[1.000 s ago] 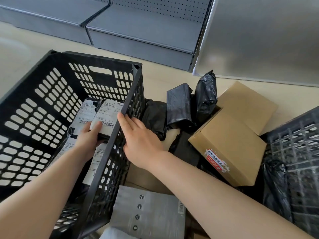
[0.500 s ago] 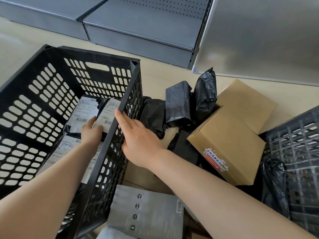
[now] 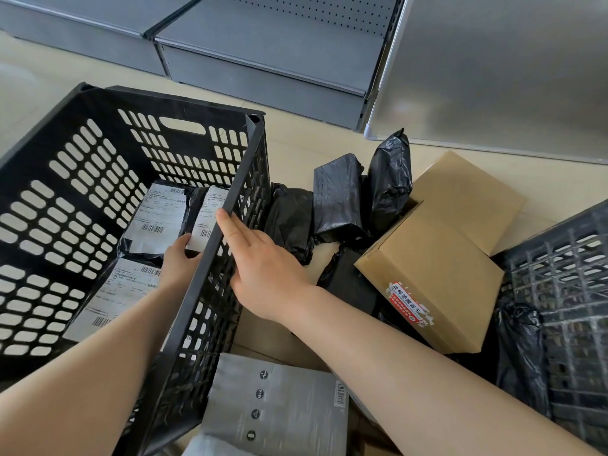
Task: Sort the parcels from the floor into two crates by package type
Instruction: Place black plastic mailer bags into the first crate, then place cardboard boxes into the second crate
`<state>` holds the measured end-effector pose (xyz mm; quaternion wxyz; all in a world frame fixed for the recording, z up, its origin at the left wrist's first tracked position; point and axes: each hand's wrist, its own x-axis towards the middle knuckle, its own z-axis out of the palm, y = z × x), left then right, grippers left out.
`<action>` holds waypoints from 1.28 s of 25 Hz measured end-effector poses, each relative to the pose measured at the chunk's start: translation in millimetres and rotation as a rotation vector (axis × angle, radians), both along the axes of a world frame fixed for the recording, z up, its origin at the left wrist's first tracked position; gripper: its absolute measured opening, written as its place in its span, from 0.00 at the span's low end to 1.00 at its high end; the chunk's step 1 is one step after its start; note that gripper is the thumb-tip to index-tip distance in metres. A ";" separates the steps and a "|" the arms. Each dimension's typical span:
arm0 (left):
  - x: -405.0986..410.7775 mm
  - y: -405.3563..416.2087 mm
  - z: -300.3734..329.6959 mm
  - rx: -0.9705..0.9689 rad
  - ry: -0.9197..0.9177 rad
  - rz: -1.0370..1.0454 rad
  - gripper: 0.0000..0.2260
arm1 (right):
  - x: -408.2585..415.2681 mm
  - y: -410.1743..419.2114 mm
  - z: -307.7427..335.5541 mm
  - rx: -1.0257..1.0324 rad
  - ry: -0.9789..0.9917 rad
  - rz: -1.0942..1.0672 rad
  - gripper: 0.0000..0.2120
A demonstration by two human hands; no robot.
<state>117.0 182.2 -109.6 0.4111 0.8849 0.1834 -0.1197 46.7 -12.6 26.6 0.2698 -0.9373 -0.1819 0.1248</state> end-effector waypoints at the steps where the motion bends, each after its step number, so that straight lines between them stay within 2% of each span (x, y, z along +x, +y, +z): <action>1: 4.4 3.7 -11.3 0.034 0.016 -0.004 0.36 | 0.0 0.0 0.1 -0.001 0.000 0.000 0.41; 4: 14.1 3.0 -14.2 0.130 0.075 -0.023 0.27 | -0.6 -0.3 0.9 -0.011 0.006 0.007 0.41; 9: 9.0 -10.8 21.8 0.129 0.110 -0.010 0.22 | -1.4 -1.0 2.2 -0.015 0.002 0.009 0.41; 13: 4.4 -23.9 43.5 0.096 0.108 0.024 0.25 | 0.9 -4.8 3.1 0.023 0.023 -0.003 0.40; 15: 6.5 -26.3 49.8 0.078 0.071 0.045 0.26 | 2.8 -8.9 4.1 0.070 0.044 -0.017 0.40; 20: 14.8 -33.7 86.3 -0.217 -0.048 0.126 0.23 | 6.5 -22.6 5.8 0.124 0.041 -0.038 0.37; 24: 25.6 -36.8 118.3 -0.326 -0.117 0.150 0.24 | 14.4 -41.9 10.2 0.160 0.031 -0.095 0.36; 29: 25.3 -71.7 155.5 -0.378 -0.256 0.044 0.19 | 21.1 -88.2 16.4 0.158 0.050 -0.244 0.35; 32: 20.8 -100.8 170.5 -0.282 -0.340 -0.097 0.20 | 19.9 -133.6 12.0 0.093 0.112 -0.373 0.37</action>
